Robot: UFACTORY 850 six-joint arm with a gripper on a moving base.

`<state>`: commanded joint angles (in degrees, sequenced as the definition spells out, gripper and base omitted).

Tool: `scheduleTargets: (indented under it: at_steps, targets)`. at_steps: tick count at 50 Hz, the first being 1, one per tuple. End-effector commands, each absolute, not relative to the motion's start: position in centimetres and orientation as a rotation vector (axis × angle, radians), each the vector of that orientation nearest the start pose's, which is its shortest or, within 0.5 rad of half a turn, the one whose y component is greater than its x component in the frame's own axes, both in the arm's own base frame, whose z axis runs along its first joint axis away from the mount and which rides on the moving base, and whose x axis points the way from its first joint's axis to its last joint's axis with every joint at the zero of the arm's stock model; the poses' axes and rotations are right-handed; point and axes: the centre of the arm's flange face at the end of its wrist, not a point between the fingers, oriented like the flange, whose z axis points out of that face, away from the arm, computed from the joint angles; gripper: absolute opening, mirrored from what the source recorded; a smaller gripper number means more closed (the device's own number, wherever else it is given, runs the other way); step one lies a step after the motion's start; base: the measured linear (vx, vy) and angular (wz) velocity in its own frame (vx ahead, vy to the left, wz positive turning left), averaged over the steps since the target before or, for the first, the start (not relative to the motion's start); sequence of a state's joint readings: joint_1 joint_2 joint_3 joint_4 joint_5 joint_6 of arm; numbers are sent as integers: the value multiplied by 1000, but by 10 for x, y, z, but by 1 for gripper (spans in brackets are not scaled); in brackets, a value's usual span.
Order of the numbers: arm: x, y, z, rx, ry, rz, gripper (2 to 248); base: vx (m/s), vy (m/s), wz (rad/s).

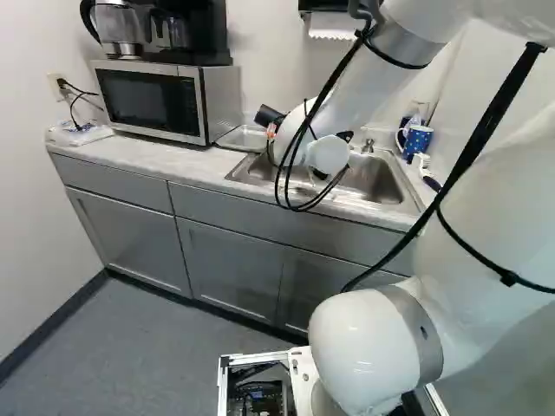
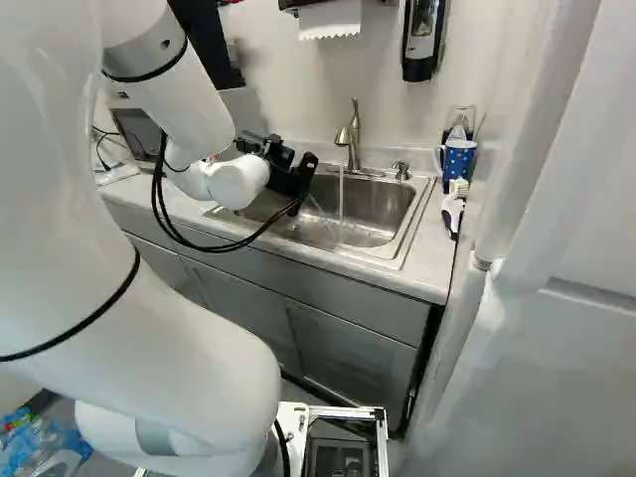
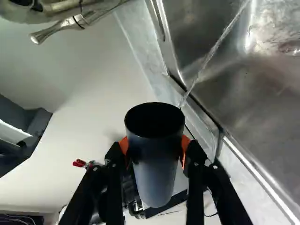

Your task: Rinse the cup and place it in the tray

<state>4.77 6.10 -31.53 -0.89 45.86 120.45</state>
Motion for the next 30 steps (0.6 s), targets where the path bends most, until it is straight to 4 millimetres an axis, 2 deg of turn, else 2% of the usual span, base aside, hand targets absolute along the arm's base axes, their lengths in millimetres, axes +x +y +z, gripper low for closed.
scheduleTargets:
  at_steps: [30]
  targets:
    - [425, 36, 496, -897, 1479, -673, 123, 0, 0, 0]
